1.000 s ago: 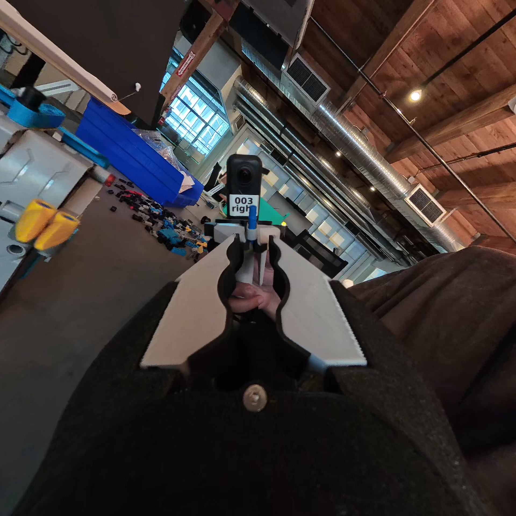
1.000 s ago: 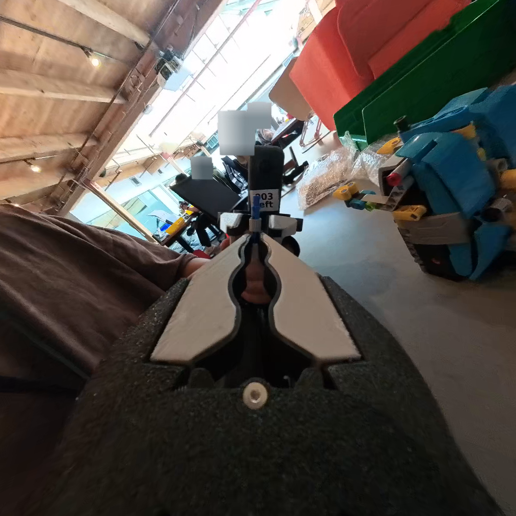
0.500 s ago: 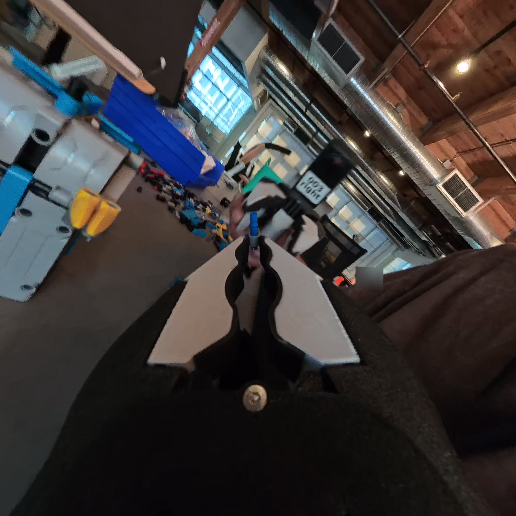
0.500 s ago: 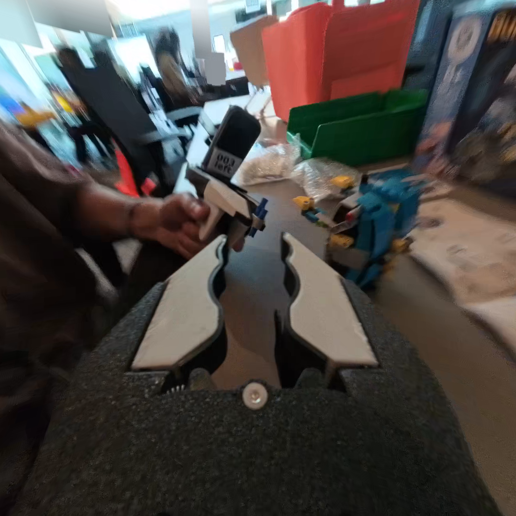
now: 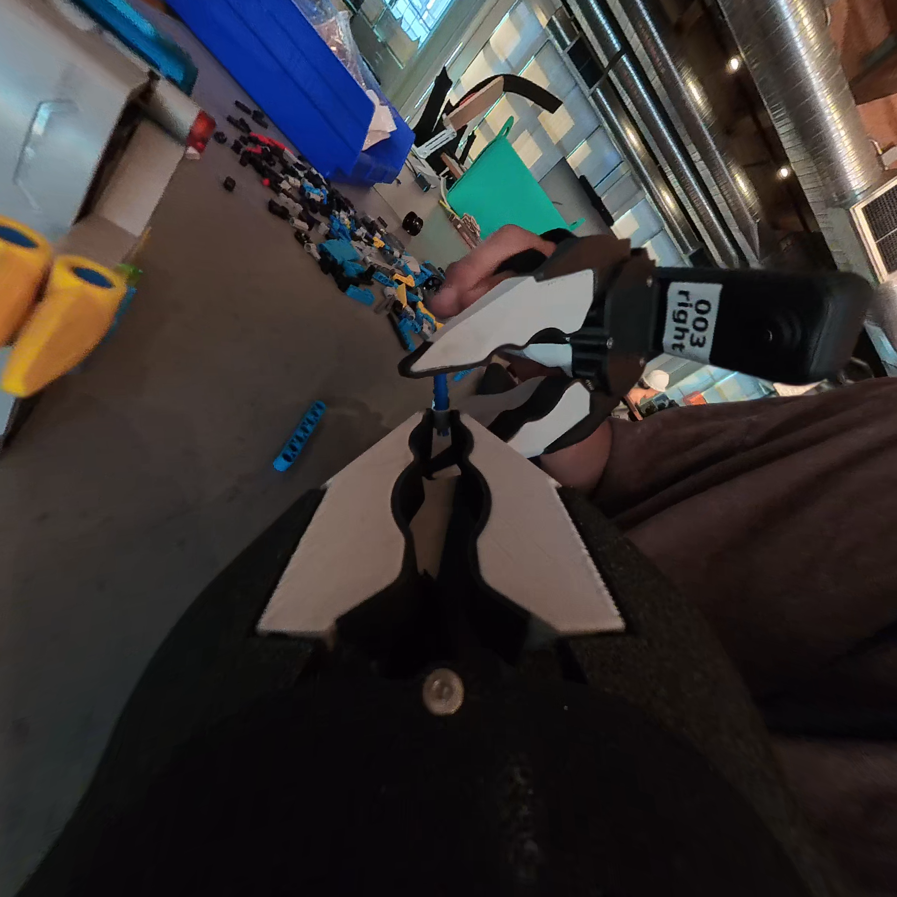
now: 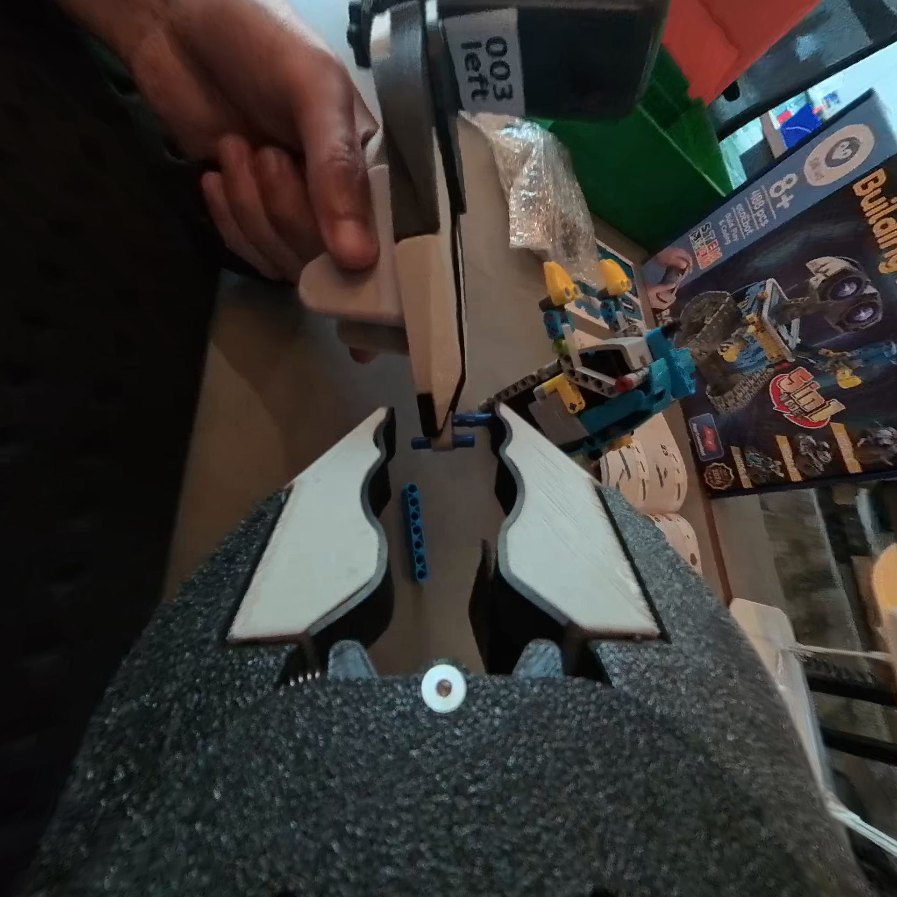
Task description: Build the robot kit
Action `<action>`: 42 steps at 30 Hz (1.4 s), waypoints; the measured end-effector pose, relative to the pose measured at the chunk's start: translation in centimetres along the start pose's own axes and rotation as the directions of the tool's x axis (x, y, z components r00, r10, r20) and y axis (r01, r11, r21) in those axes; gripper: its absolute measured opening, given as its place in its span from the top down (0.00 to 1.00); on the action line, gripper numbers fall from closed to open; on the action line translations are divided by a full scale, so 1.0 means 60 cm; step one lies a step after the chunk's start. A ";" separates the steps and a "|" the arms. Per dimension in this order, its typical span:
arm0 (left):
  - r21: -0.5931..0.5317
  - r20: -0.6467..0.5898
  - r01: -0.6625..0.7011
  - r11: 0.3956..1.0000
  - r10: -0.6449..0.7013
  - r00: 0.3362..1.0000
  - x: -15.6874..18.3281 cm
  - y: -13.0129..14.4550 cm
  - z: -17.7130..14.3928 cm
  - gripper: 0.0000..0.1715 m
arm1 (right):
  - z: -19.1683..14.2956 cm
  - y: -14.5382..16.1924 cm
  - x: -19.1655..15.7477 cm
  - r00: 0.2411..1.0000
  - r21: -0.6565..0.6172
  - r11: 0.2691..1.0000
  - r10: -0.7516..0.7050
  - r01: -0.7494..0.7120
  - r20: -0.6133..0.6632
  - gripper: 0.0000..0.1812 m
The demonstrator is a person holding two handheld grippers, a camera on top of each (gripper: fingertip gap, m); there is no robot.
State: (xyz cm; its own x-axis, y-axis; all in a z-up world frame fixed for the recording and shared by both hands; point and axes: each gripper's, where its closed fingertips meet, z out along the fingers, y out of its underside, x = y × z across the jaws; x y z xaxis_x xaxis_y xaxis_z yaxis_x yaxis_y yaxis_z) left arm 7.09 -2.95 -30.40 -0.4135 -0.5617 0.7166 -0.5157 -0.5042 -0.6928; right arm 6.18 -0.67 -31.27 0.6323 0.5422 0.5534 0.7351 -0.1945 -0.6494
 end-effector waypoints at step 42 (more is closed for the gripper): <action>0.090 0.101 -0.127 0.988 0.118 0.988 -0.008 -0.022 -0.008 0.96 | -0.025 0.016 0.004 0.715 0.099 0.739 0.595 -0.666 0.367 0.70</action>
State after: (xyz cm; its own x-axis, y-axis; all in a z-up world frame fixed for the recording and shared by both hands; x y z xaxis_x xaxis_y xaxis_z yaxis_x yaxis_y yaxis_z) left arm 7.61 -1.73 -29.81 -0.3931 -0.6808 0.6181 -0.3895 -0.4856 -0.7826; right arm 7.41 -1.93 -30.97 0.7996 0.5721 -0.1827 0.0977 -0.4241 -0.9004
